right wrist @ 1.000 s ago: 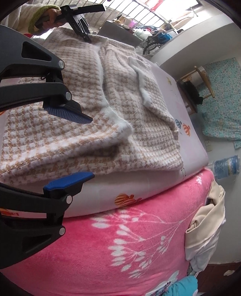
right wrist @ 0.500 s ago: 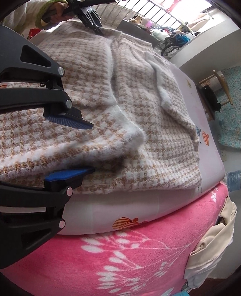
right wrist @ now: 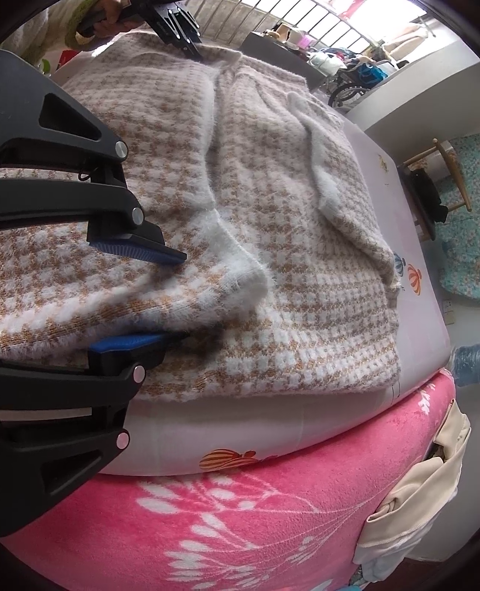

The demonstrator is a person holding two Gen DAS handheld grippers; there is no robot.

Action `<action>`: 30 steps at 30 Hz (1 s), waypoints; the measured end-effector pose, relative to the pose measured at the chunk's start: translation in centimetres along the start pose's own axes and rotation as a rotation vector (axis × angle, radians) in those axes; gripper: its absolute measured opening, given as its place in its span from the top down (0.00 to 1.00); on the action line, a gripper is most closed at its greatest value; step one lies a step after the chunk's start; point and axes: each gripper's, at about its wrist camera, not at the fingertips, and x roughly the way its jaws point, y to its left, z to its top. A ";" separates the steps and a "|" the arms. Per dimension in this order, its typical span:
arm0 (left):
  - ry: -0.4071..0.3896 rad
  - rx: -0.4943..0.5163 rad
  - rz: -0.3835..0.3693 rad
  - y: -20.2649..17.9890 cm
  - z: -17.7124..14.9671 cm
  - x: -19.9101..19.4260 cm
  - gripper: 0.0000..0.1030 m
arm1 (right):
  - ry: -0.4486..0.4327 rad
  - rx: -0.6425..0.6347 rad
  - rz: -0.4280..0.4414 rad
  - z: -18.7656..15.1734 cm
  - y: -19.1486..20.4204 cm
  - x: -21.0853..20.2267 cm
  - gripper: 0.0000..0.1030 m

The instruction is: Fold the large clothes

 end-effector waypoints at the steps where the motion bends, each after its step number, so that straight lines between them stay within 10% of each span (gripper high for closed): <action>1: 0.000 0.000 0.001 -0.4 0.0 0.0 0.64 | -0.001 -0.004 -0.007 -0.1 0.1 -0.1 0.73; 21: -0.013 0.027 0.039 0.8 0.2 -0.4 0.66 | -0.137 -0.060 -0.087 -2.0 2.9 -6.6 0.92; 30: -0.135 0.012 0.033 3.9 -0.9 -4.7 0.91 | -0.253 -0.062 -0.085 -3.5 4.1 -11.5 0.93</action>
